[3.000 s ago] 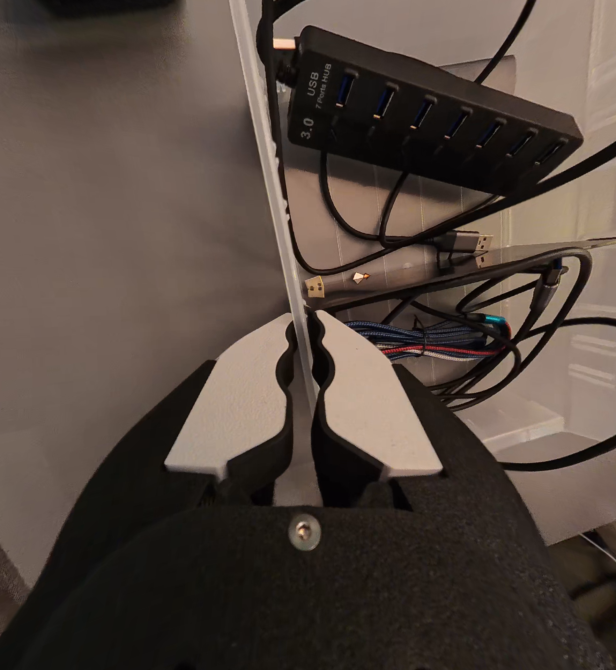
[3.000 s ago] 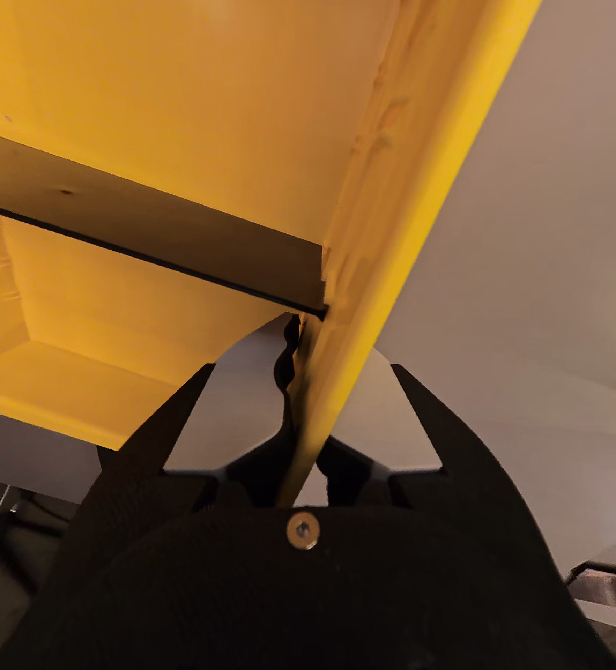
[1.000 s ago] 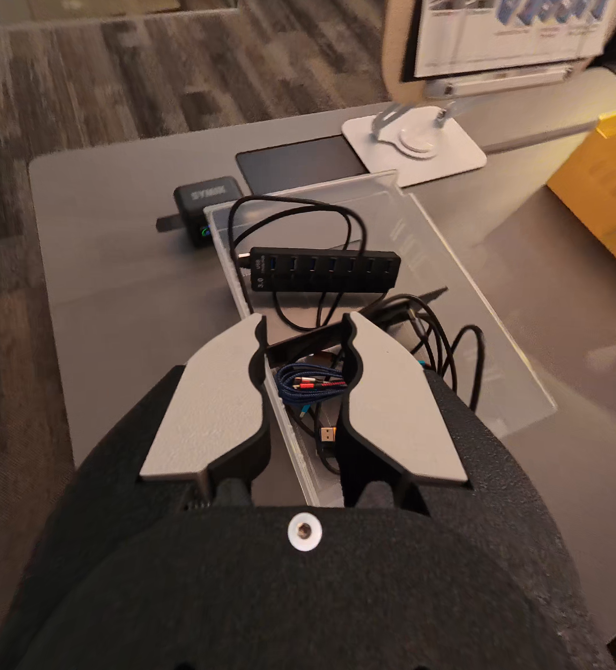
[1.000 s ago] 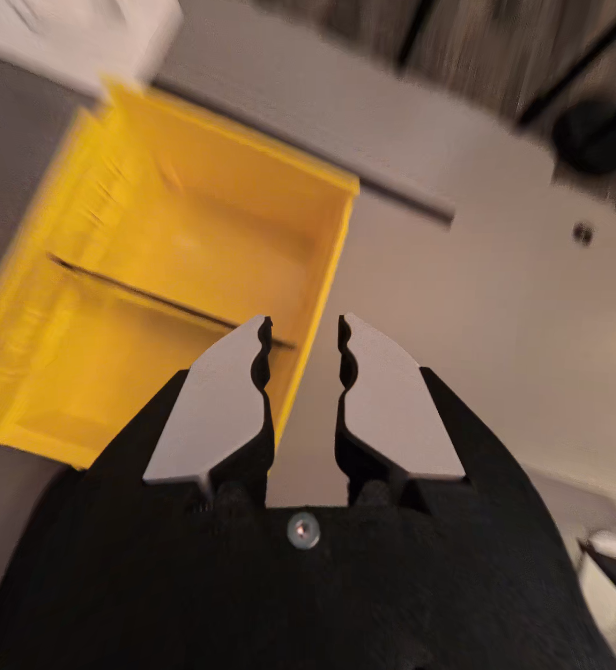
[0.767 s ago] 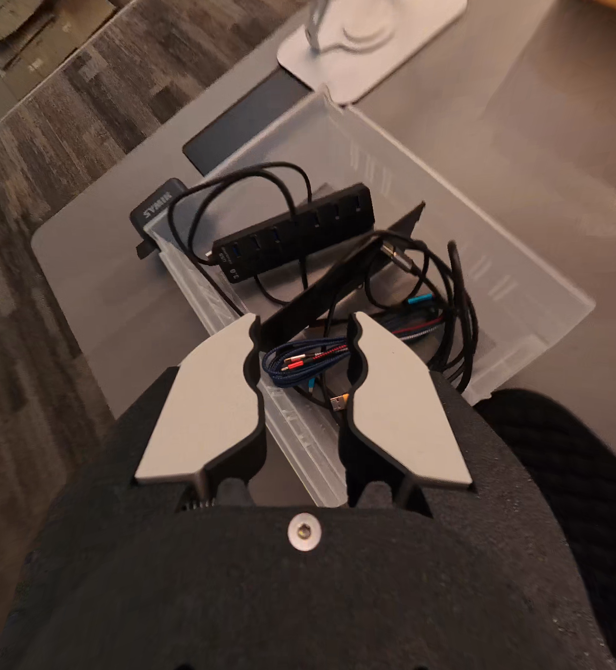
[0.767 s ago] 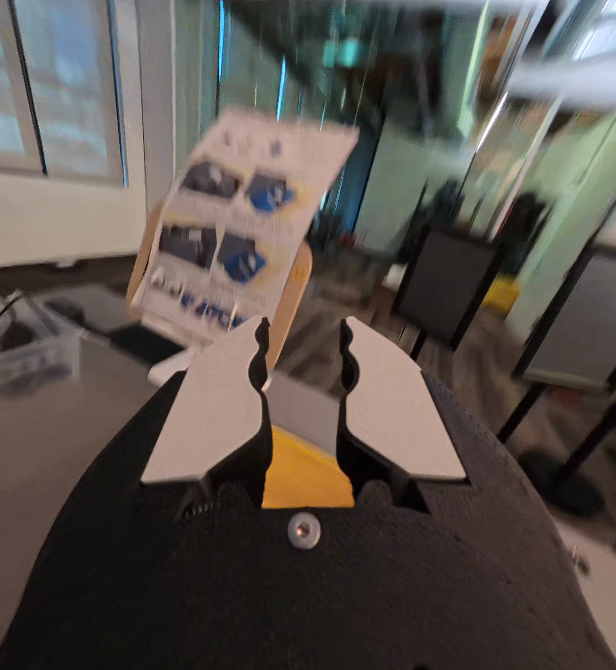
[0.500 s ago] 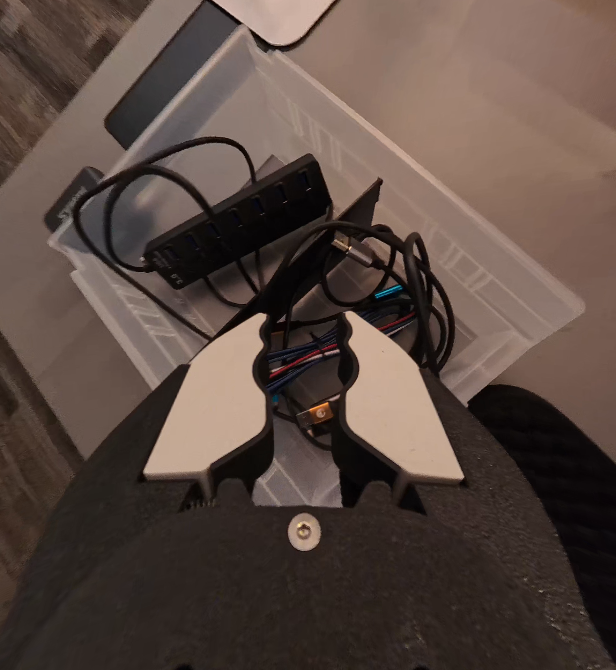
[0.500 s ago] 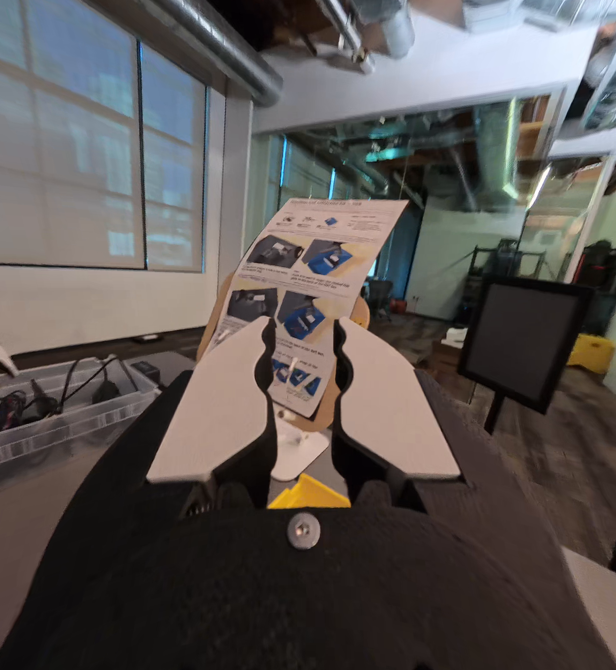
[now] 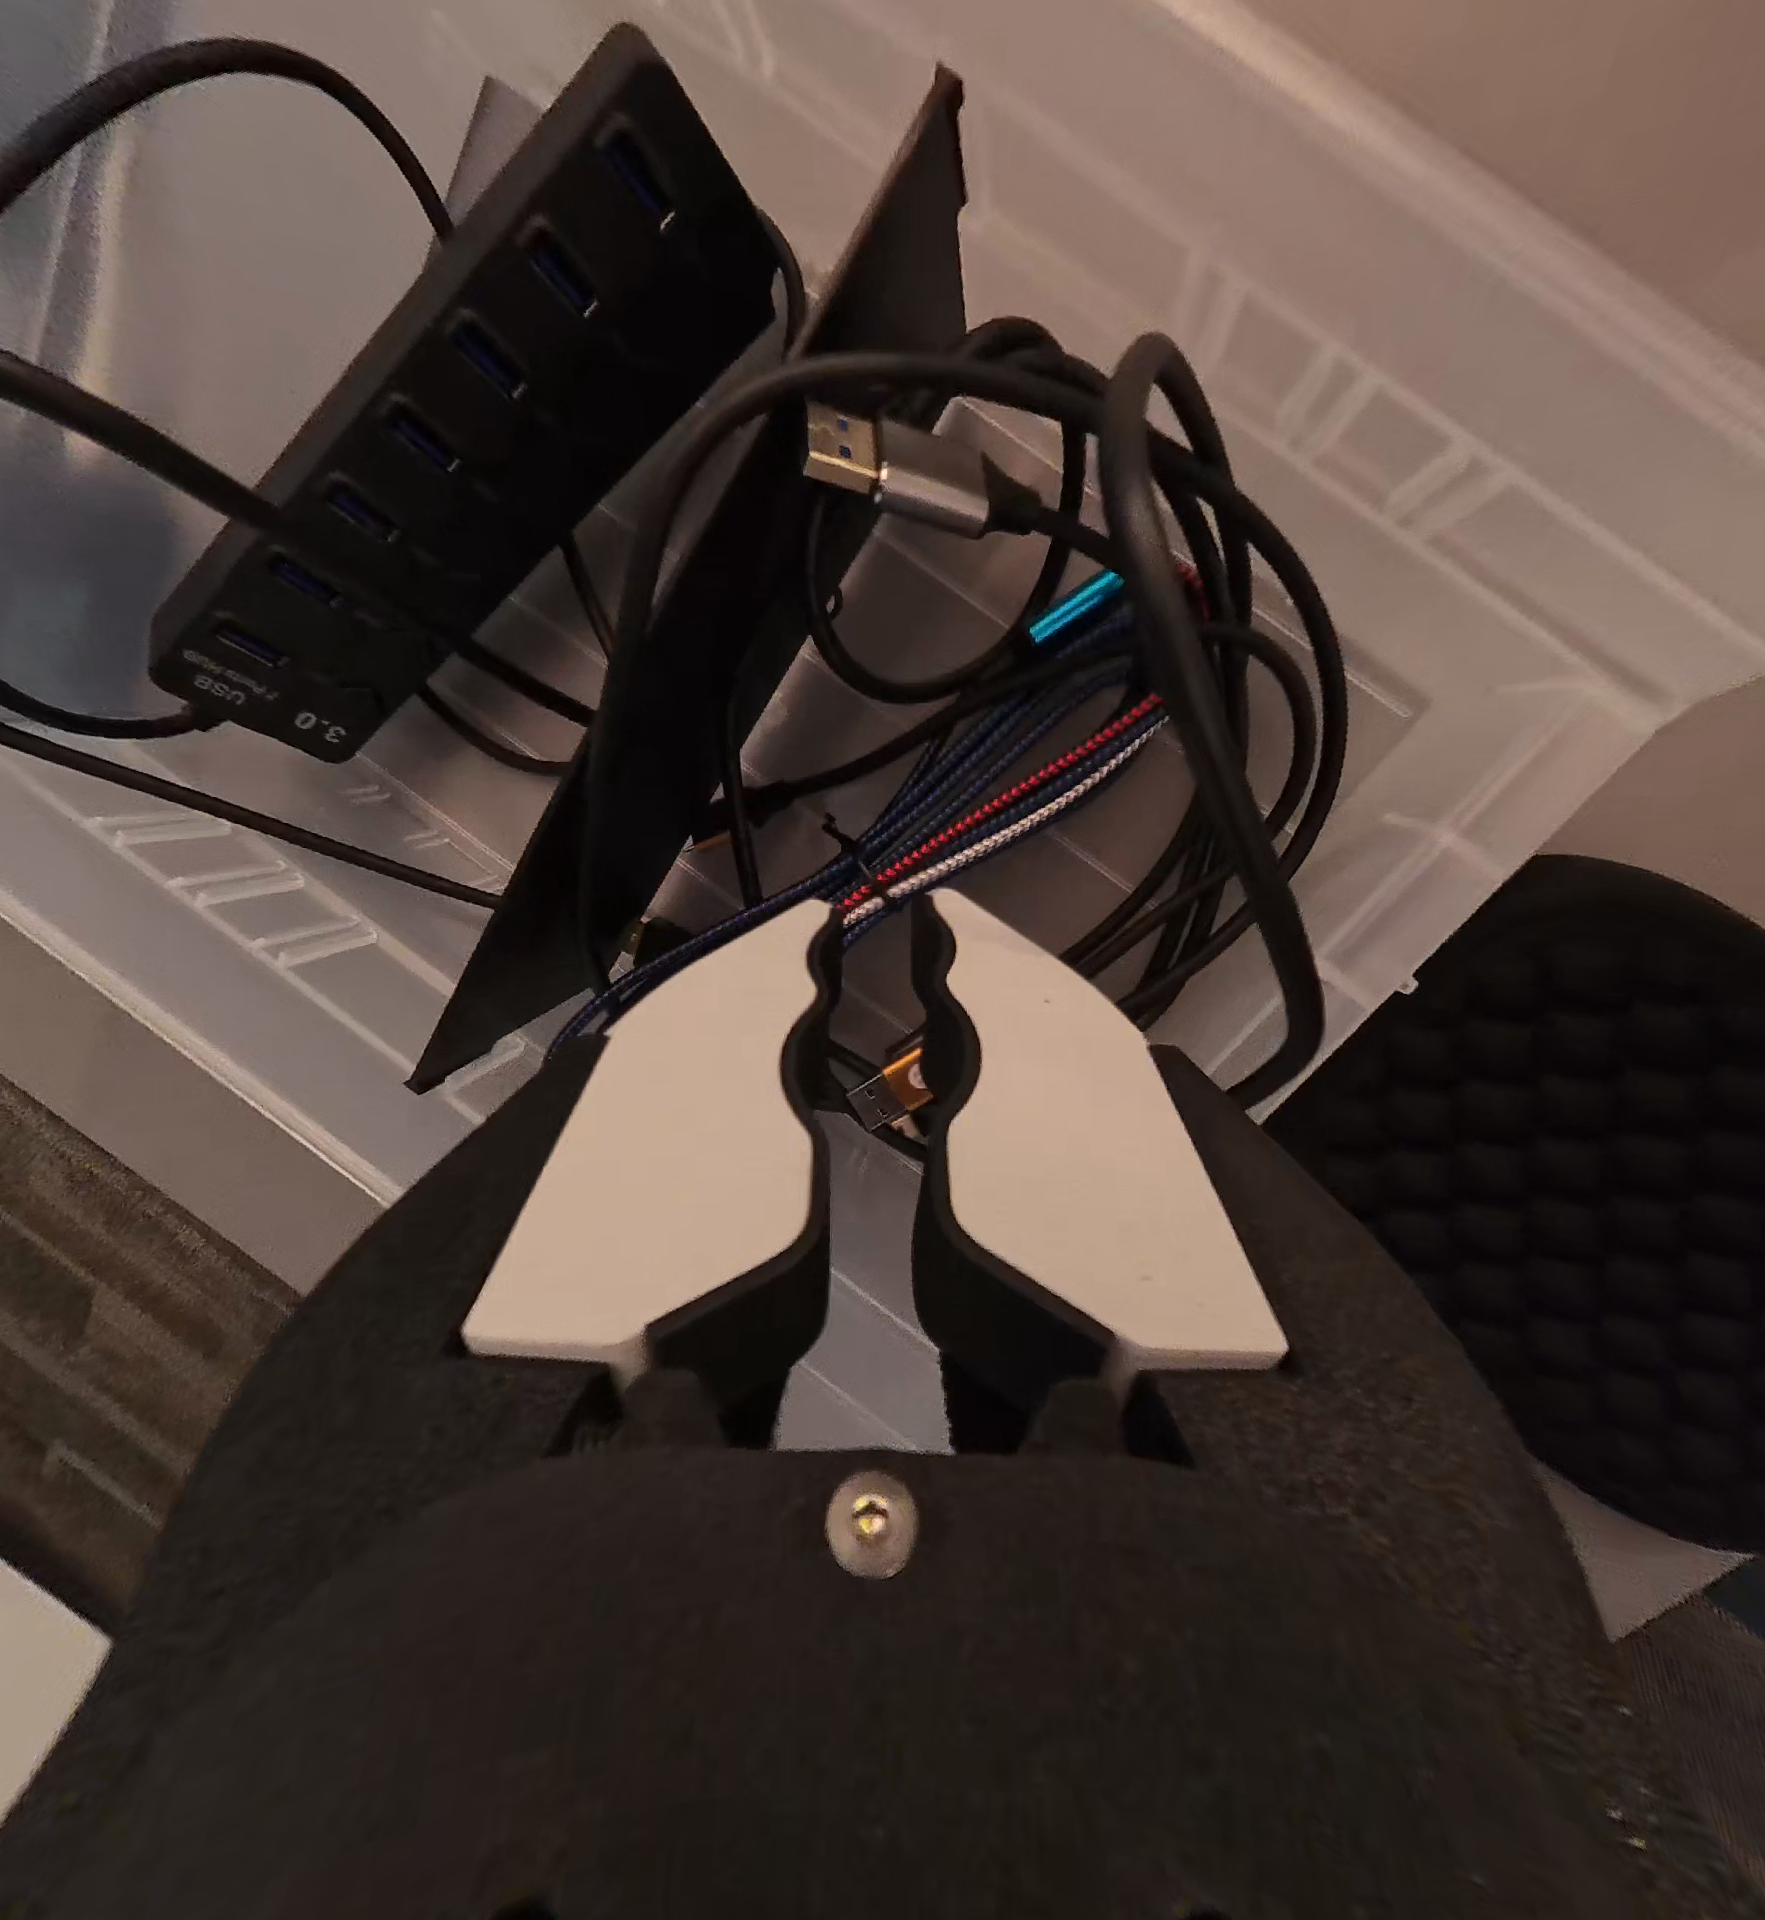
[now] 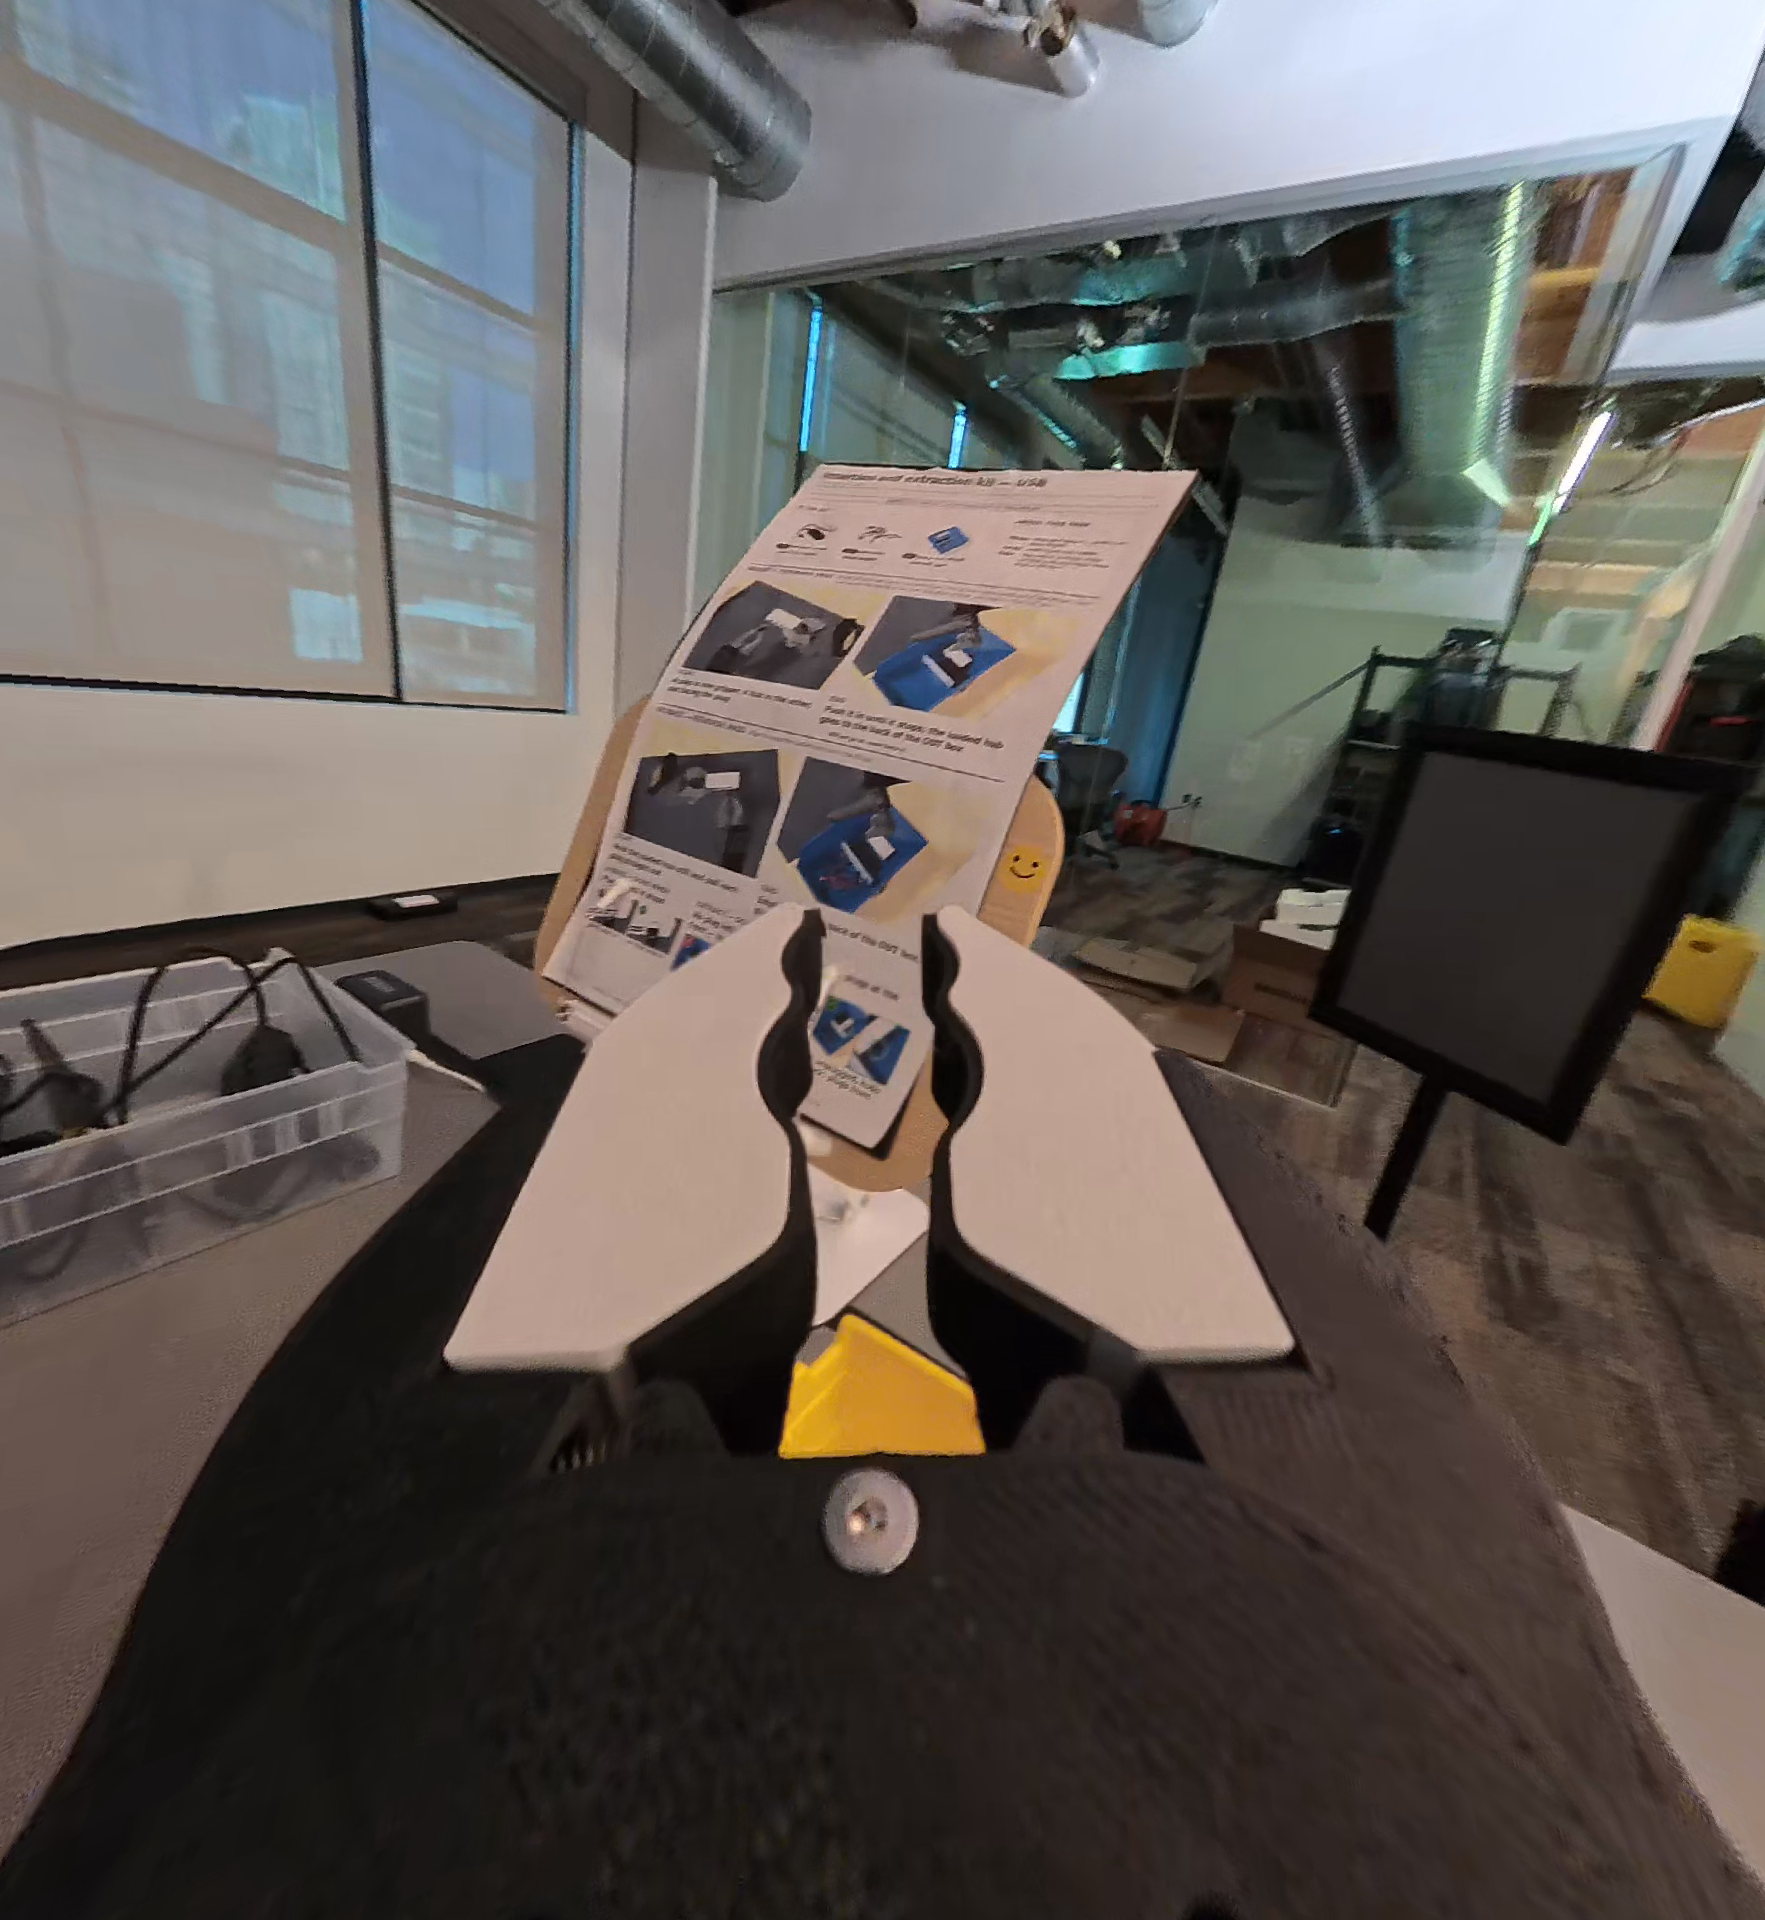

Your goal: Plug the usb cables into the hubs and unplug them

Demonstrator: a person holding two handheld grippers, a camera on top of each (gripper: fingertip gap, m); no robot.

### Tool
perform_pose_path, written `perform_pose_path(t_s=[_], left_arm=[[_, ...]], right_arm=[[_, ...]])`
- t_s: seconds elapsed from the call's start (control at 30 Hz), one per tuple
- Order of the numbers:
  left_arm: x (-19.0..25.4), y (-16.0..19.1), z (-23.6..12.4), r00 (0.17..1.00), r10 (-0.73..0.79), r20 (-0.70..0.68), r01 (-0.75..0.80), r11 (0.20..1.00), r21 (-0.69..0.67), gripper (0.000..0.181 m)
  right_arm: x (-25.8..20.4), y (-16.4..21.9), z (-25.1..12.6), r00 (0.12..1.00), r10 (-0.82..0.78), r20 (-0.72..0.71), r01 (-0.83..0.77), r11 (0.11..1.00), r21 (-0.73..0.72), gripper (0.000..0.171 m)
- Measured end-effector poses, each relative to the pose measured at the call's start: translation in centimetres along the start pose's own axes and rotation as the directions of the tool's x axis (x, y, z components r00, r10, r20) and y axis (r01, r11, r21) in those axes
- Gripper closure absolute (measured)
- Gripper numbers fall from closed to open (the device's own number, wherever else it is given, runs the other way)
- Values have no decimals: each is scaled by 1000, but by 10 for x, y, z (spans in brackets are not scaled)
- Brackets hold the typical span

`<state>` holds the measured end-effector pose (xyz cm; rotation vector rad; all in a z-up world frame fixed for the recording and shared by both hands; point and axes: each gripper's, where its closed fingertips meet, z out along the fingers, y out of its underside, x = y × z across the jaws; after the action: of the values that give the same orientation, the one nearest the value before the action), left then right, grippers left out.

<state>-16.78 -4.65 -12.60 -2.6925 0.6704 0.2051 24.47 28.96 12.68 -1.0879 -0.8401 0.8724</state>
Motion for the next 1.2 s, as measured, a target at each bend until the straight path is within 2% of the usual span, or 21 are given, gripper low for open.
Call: perform_pose_path(t_s=[0.23, 0.37, 0.57, 0.83, 0.93, 1.0, 1.1, 1.2], left_arm=[[-12, 0, 0, 995, 58, 86, -60, 998, 24, 169], [-3, 14, 3, 996, 83, 45, -82, 996, -35, 165], [1, 40, 9, 982, 181, 61, -169, 972, -165, 165], [-9, 27, 21, 952, 281, 124, -256, 948, -188, 160], [-11, 26, 29, 945, 311, 103, -289, 940, -179, 158], [-11, 28, 32, 918, 385, 93, -363, 912, -192, 155], [-15, 29, 33, 811, 572, 126, -536, 812, -232, 153], [-15, 27, 37, 734, 664, 140, -625, 742, -243, 153]], right_arm=[[4, 3, 1, 999, -23, -35, 22, 1000, -8, 152], [9, 5, -1, 999, 20, -36, -20, 1000, 0, 152], [12, 7, -2, 998, 60, -19, -60, 998, 0, 152], [10, 16, 4, 998, 61, -13, -61, 998, -34, 152], [10, 17, 4, 998, 63, -9, -63, 997, -34, 152], [10, 17, 5, 997, 71, -7, -71, 997, -35, 152], [12, 18, 4, 997, 77, -9, -77, 996, -36, 152], [13, 19, 5, 996, 87, -7, -87, 996, -35, 152]])
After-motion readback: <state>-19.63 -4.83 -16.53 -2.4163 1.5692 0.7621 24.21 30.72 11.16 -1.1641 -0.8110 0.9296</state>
